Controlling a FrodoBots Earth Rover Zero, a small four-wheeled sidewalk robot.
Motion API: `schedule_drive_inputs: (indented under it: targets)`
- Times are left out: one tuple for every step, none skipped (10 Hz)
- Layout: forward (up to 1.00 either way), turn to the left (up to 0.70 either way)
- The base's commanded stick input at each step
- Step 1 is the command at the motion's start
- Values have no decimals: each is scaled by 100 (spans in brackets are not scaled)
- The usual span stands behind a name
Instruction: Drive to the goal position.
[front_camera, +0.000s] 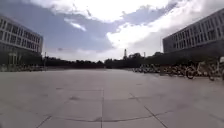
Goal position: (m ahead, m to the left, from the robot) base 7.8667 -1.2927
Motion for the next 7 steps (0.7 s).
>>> schedule_drive_inputs:
  targets:
    - [50, 1]
    - [50, 1]
    - [50, 1]
    - [50, 1]
    - [50, 1]
    - [50, 1]
    - [50, 1]
